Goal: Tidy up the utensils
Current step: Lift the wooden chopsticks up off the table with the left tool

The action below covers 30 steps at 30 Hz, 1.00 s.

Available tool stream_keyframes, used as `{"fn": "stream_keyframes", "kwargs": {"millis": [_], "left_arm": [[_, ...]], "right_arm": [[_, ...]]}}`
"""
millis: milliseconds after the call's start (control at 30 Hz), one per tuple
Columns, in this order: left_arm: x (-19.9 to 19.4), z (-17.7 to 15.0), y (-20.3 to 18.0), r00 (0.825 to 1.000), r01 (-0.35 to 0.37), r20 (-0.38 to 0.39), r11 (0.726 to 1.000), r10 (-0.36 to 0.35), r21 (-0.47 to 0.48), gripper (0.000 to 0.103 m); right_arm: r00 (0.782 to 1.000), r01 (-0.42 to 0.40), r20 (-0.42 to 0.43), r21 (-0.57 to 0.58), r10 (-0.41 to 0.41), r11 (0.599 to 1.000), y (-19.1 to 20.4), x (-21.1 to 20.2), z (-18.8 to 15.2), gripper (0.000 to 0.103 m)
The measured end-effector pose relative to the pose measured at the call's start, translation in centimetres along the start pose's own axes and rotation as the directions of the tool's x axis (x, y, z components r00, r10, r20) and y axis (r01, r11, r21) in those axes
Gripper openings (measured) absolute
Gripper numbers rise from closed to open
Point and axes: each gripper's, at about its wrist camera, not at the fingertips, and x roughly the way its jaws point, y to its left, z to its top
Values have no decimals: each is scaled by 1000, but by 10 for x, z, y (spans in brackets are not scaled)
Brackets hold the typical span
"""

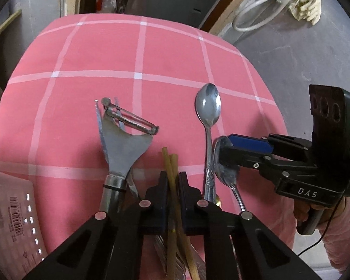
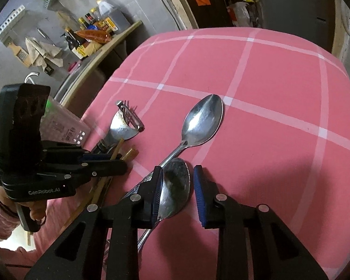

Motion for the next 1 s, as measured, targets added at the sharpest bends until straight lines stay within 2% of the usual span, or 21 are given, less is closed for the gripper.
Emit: {"fn": "stream_keyframes", "kwargs": {"millis": [33,67,100,267,333,400,600,833,1000], "left_arm": [[0,0,-1,1000,5,-5,1000,-5,-2,8],[0,-1,-1,1000,8,-7,1000,-8,-2,8],[-1,-2,-3,1000,9,-3,1000,-9,1,8],[-16,-9,-7,998,31,55,1000,-31,-4,7],[-27,-12,-9,995,47,85,999,-47,1,7],[-44,-17,-13,988,61,143,998,-65,30,7],[-76,-26,-18,970,75,228,995,-89,66,7],[-99,-39,-15,956,81,277,994,-100,78,7],[-113,-50,-17,941,82,319,991,-111,102,7]], "right_arm": [[1000,8,-8,4,-8,1000,1,0,0,24],[1000,23,-18,7,-23,1000,2,1,0,19],[999,38,-26,6,-38,999,1,2,0,8],[1000,6,3,83,-6,997,-9,-8,-12,3],[999,3,52,130,-10,992,-11,-23,-22,3],[993,29,108,157,-46,987,-7,-41,-33,2],[960,125,221,203,-170,971,15,-84,-64,1],[926,169,284,271,-247,948,39,-113,-89,2],[911,184,308,293,-275,938,58,-123,-104,2]]}}
